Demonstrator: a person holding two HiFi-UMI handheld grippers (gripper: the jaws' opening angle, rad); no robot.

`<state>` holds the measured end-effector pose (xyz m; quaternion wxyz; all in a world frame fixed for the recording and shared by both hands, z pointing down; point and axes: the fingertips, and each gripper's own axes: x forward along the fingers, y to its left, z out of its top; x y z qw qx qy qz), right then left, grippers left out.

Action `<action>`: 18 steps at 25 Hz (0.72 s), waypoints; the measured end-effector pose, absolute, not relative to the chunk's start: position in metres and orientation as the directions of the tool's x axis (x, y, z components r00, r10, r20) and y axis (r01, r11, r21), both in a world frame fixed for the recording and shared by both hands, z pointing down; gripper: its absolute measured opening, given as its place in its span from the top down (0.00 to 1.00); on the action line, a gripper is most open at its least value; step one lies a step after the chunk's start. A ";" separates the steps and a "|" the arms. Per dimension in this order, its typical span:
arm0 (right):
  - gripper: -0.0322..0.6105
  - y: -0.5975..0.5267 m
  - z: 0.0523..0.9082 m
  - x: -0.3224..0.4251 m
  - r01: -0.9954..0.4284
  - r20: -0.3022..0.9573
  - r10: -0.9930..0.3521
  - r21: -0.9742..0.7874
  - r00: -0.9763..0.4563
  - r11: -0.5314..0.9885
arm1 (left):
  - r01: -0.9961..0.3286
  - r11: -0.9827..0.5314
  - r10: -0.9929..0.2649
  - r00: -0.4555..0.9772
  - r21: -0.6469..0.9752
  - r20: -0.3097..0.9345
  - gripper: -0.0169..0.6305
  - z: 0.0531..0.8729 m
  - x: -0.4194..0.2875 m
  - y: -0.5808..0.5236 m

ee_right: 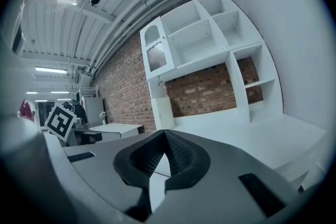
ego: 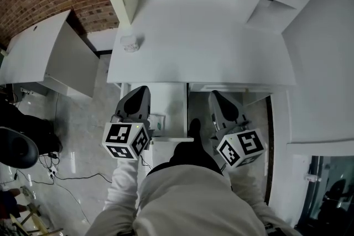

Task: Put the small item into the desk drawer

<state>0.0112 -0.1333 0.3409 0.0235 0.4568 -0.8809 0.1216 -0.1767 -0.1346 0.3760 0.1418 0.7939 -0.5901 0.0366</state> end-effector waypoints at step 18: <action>0.91 -0.131 0.344 0.011 -0.807 0.160 -0.792 -0.162 -0.589 0.567 | -0.948 -0.259 -0.930 0.296 0.185 0.219 0.94 0.374 -0.178 -0.132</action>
